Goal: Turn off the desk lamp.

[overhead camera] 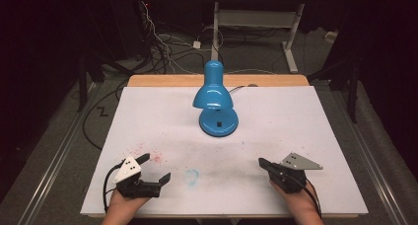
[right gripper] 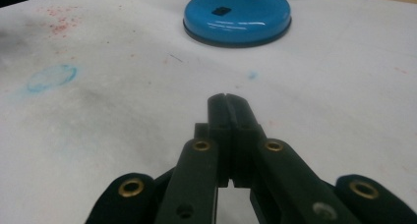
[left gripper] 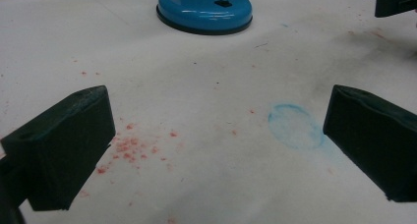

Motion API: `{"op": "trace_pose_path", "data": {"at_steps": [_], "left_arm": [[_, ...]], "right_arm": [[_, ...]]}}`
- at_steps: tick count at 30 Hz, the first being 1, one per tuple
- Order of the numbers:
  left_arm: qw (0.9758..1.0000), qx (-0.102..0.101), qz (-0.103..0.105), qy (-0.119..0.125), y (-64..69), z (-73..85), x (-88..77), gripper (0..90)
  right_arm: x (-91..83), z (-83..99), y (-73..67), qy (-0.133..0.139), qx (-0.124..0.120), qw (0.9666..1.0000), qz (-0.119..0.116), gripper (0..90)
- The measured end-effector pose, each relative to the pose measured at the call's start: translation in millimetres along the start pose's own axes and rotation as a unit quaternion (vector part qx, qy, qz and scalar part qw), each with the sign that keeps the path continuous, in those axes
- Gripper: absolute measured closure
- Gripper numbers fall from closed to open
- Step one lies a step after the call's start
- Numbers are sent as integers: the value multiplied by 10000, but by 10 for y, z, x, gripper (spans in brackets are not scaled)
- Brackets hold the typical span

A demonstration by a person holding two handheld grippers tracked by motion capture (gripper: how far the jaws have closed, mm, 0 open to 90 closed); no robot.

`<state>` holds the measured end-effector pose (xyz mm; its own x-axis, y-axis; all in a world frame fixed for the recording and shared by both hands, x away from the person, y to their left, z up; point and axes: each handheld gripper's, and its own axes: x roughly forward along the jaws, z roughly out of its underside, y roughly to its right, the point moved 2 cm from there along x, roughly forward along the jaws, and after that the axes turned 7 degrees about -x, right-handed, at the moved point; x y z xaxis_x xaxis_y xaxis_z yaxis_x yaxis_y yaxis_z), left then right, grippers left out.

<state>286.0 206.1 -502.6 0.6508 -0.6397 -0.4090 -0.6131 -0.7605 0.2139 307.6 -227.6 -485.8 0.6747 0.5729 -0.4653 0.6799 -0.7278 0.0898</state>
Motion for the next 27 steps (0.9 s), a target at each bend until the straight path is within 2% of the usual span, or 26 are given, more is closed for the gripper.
{"op": "trace_pose_path", "data": {"at_steps": [4,7,11,14,17,21,27], "left_arm": [[10000,-9,19,-6,8,0,3,0],[10000,-9,17,-4,20,-4,8,0],[10000,25,32,-18,44,-1,10,0],[10000,47,36,-51,39,5,21,0],[10000,41,43,-49,38,7,22,0],[10000,43,45,-44,32,6,13,0],[10000,51,43,-17,28,-1,1,0]], "right_arm": [[-111,100,35,35,14,9999,98,900],[-101,136,65,52,86,9999,94,900],[-66,134,71,6,45,10000,88,900],[-20,124,69,-116,53,9999,53,762],[-3,115,58,-158,26,9998,70,568],[14,116,81,-242,142,9996,34,357],[-14,120,84,-85,114,9999,31,89]]}}
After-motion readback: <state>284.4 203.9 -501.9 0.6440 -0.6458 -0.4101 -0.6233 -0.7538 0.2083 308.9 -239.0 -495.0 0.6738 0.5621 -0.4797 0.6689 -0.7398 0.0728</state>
